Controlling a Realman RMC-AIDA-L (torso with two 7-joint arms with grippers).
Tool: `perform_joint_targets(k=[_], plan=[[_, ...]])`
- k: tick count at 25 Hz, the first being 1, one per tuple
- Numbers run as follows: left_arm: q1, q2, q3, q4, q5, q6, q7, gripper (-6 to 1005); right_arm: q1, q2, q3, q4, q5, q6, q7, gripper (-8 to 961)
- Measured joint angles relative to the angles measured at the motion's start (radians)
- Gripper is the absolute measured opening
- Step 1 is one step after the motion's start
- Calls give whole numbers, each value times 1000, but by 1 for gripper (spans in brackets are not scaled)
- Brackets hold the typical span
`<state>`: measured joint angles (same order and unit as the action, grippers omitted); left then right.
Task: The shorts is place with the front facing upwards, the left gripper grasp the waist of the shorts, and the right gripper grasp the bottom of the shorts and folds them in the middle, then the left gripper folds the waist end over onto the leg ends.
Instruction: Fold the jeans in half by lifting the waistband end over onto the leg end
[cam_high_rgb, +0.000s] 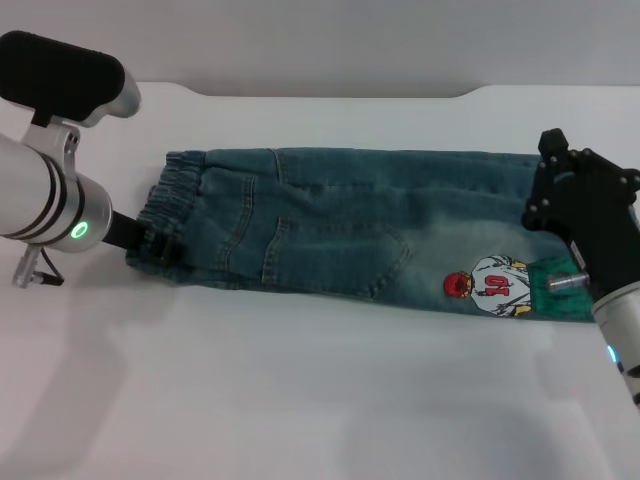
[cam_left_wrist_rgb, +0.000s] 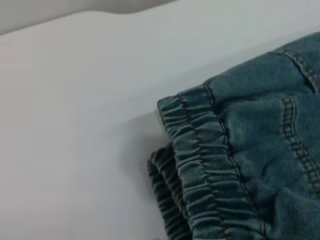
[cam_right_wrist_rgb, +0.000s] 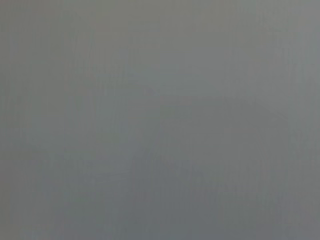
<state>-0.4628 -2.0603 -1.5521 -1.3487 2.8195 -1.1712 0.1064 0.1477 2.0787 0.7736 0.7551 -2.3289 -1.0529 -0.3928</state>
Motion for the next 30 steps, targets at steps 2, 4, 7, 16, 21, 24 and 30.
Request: perform_joint_targets(k=[2,4,7,16,21,24,30], plan=[[7,0,2,0,-15,13,1,682,0,0,1,0,0,-2,0,-1],[13,1,1,0,-48,22,15,628,-1,0,1,0,0,-6,0,-1],[18,1,-6,-1,-73,24,35,548,-1,0,1,0,0,-9,0,-1],[73,2,-24,-131,-100,-1,48,297,-1,0,-6,-9,0,-4,7,-1],[137,2,-42,-297,-123,-24,53,232,13,1,-11,-23,1,10,41,-2],[147,2,-45,-341,-129,-33,53,214,33,1,-11,-32,2,46,77,-2],[171,2,-40,-485,-151,-84,53,165,100,8,-18,-87,3,125,124,-1]])
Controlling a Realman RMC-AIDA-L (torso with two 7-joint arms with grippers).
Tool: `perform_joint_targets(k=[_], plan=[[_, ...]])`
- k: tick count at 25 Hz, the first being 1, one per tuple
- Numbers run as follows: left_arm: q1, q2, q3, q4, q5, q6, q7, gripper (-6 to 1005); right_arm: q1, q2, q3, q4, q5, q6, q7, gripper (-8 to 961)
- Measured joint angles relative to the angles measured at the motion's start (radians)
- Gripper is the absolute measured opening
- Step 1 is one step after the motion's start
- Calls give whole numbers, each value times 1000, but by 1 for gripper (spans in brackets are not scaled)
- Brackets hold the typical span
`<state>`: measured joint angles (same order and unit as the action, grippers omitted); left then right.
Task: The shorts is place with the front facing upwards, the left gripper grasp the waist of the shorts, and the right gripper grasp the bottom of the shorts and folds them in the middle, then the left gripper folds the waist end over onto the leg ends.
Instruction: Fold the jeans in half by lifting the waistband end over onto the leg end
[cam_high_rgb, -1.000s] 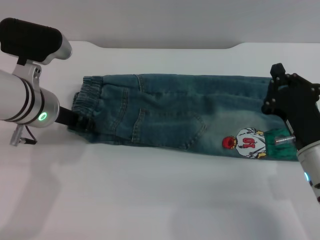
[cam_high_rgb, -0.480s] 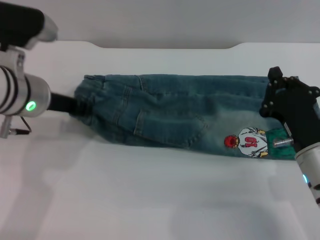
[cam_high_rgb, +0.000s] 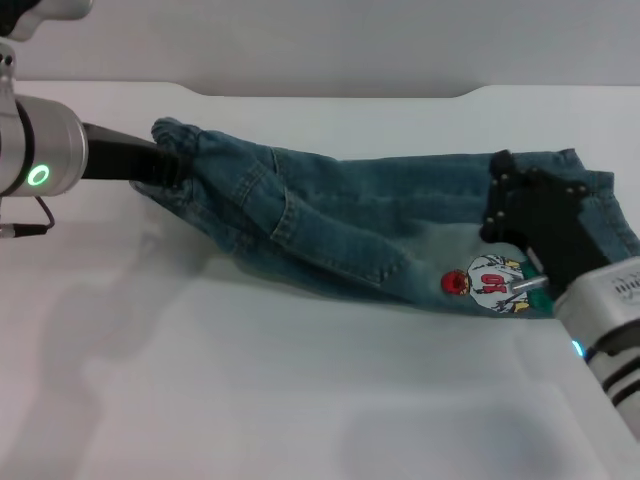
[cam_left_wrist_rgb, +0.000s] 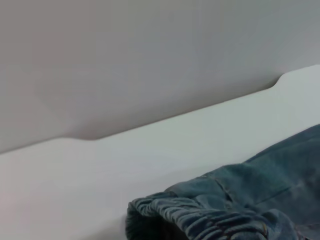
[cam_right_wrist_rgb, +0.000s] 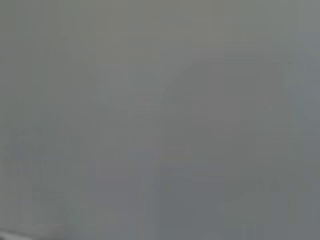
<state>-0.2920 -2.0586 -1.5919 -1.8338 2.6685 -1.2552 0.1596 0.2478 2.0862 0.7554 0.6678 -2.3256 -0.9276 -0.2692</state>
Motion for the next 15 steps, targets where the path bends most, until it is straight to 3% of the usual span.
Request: perform_joint_targets(k=[9,15], plan=[[28,0,0,-152,-27,-13,0,108,96,2,-48,-64,0,65,117,-1],[25,0,1,-167,-51,-19,5,100,145,2,-95,-62,0,115,145,-2]])
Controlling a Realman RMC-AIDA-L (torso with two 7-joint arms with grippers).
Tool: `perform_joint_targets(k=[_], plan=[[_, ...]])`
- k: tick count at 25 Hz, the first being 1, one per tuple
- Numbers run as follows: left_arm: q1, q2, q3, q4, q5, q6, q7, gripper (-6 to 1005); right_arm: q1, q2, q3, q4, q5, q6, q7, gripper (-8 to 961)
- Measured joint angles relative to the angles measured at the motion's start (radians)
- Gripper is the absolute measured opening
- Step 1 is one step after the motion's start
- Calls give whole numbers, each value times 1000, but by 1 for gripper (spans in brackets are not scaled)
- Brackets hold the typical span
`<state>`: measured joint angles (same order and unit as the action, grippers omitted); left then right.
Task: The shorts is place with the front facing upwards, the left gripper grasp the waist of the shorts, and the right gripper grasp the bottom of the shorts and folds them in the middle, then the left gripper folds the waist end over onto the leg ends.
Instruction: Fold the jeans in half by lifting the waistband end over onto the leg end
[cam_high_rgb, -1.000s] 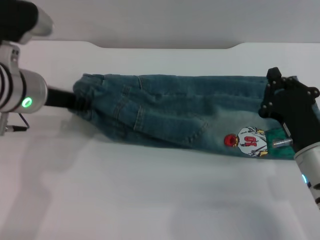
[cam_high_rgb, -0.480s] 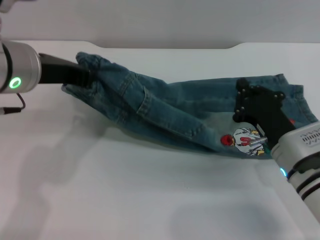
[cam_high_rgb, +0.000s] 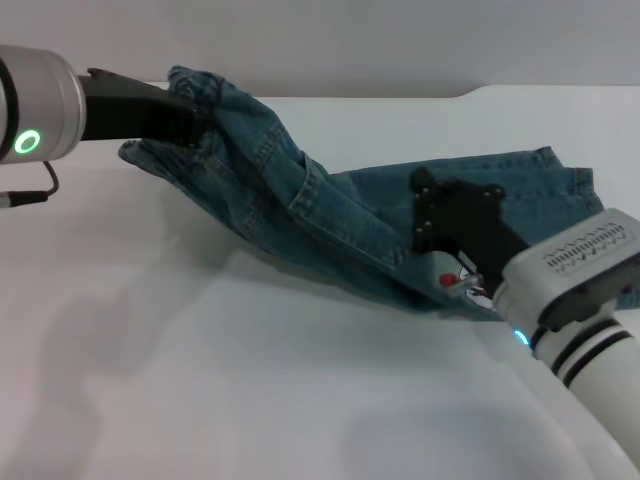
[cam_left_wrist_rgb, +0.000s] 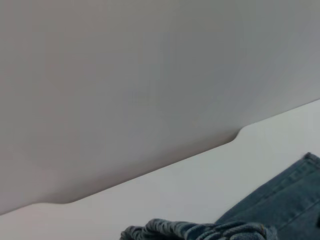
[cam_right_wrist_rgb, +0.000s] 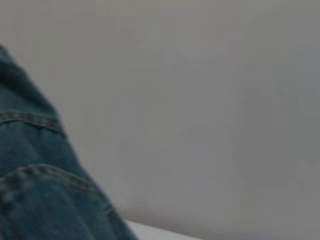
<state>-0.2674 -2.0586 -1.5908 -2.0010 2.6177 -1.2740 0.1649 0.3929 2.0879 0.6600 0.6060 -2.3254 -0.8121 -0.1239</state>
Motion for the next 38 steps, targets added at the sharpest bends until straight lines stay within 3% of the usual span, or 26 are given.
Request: perform_joint_targets(k=[9,20,28,31,38], plan=[[1,0,-7,-1,-79,37,51,100,91,3,-32,-5,0,131,91,-1],[-5,0,-9,0,-153,100,111,101,213,3,-165,6,-5,199,231,-2],[-2,0,-7,3,-161,121,124,99,271,3,-191,22,-10,235,298,-2],[4,0,-8,6,-162,125,133,99,240,2,-177,18,-11,219,308,-1],[8,0,-9,14,-173,133,150,100,51,-11,-41,13,-13,2,282,-2]])
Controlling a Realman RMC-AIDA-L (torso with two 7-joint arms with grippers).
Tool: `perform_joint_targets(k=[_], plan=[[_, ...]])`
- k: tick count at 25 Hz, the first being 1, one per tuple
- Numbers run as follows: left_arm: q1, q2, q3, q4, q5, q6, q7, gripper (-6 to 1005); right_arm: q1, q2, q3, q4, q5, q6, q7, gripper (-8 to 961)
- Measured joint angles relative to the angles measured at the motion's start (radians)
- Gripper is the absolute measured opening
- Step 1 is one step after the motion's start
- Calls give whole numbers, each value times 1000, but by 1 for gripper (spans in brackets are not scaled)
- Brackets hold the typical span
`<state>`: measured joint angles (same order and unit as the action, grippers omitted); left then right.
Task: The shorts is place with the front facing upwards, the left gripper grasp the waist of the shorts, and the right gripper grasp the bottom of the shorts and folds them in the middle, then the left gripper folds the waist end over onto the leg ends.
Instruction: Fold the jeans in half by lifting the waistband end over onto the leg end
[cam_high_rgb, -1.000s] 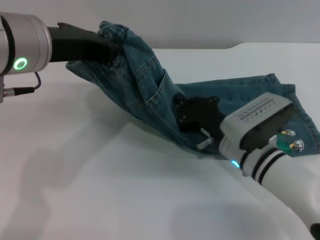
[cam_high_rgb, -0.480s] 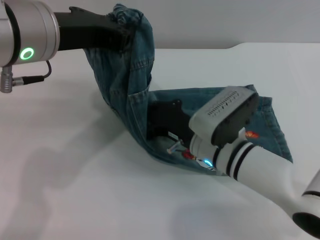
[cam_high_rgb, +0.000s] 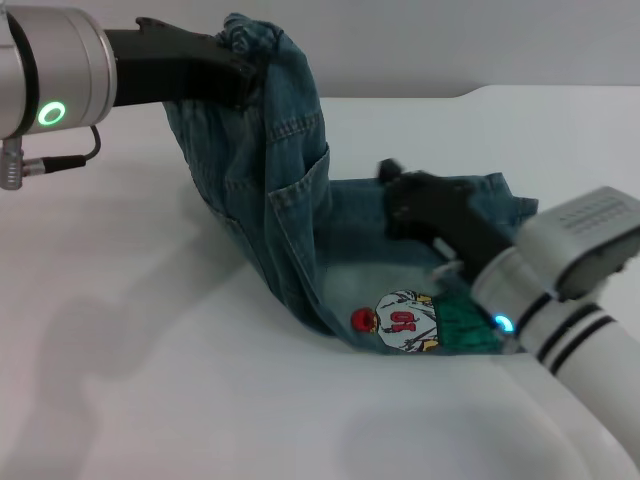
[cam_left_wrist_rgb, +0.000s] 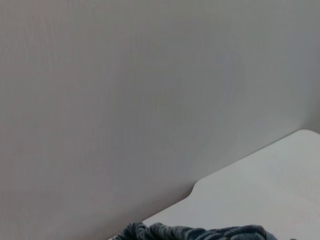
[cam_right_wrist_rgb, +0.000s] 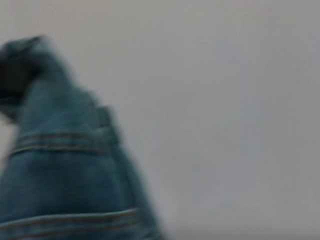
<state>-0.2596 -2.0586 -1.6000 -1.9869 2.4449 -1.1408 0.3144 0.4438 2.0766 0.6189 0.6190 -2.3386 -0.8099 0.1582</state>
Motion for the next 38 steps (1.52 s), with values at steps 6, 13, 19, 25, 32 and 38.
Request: perform_joint_targets(k=[6,13,19,25,32,38], plan=[[-2,0,8,-4,-11,11,3,100,-41,3,32,-18,2,-15,-22,-1],[-9,0,20,-5,-113,61,55,98,45,12,14,-29,7,133,16,-1],[-15,-1,51,12,-155,95,80,98,134,14,-44,-33,7,219,108,-1],[-18,-1,75,16,-166,110,91,99,212,14,-106,-28,7,261,177,-2],[-19,-2,83,18,-177,115,93,99,248,14,-147,-21,6,277,199,-2],[-19,-2,90,40,-196,129,108,99,255,16,-150,-45,6,298,214,-2]])
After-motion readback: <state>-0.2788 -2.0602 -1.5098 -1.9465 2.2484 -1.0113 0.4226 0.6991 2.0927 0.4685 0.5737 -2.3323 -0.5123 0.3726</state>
